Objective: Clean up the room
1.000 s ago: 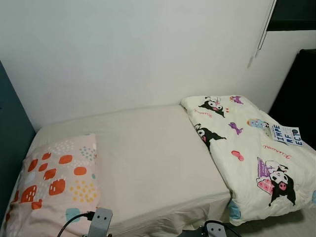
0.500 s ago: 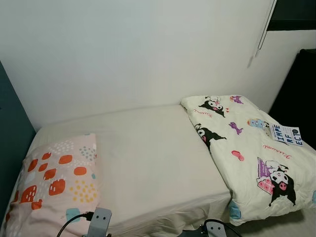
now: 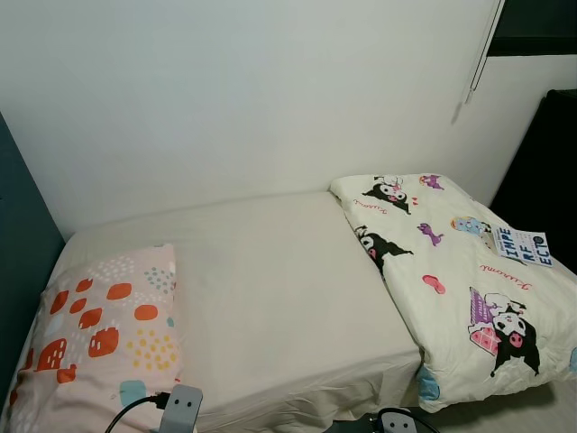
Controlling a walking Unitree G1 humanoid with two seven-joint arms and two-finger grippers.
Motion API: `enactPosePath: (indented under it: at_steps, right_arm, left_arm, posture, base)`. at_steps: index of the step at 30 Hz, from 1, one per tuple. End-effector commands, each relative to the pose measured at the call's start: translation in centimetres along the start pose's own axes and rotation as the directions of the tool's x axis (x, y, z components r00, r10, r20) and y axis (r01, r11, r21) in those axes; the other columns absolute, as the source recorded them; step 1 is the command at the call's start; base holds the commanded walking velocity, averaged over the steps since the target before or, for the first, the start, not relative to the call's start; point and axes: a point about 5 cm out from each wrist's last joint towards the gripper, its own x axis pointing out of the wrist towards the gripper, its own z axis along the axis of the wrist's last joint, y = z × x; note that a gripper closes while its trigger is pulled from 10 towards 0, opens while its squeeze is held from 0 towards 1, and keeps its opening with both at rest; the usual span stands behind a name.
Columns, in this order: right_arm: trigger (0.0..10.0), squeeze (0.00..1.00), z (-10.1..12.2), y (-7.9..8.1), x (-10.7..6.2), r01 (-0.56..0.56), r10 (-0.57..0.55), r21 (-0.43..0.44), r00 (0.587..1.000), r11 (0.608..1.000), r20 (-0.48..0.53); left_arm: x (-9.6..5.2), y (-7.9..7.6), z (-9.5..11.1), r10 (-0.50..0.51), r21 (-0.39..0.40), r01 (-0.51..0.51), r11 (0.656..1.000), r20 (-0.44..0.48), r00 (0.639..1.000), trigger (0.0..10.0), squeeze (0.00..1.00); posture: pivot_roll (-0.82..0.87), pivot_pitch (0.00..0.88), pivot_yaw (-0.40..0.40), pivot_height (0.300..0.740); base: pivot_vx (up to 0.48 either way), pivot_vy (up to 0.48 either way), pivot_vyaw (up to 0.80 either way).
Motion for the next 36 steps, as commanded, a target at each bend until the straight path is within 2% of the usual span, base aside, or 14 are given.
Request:
enactPosePath:
  at_steps: [1, 28, 36]
  right_arm:
    - [10.0, 0.0, -0.6, -0.3, -0.2, 0.006, -0.006, 0.001, 1.0, 1.0, -0.013]
    - [10.0, 0.0, 0.1, 0.2, 0.1, -0.01, 0.01, -0.005, 1.0, 1.0, -0.006]
    - [10.0, 0.0, 1.8, 0.4, 0.4, -0.008, 0.007, 0.019, 0.999, 1.0, 0.048]
  left_arm:
    - [-0.1, -0.4, -0.3, -0.004, -0.002, 0.004, 1.0, -0.003, 1.0, 10.0, 0.0]
    - [-0.1, 0.1, -0.4, 0.015, 0.004, -0.015, 1.0, -0.016, 1.0, 10.0, 0.0]
    - [0.1, 0.3, 0.1, 0.023, 0.015, -0.023, 1.0, -0.009, 1.0, 10.0, 0.0]
  posture:
    - [-0.02, 0.059, -0.025, 0.74]
    - [-0.01, 0.035, -0.029, 0.74]
    - [-0.01, 0.028, -0.012, 0.74]
  base:
    - [0.0, 0.0, 0.0]
    - [0.0, 0.0, 0.0]
    - [0.0, 0.0, 0.0]
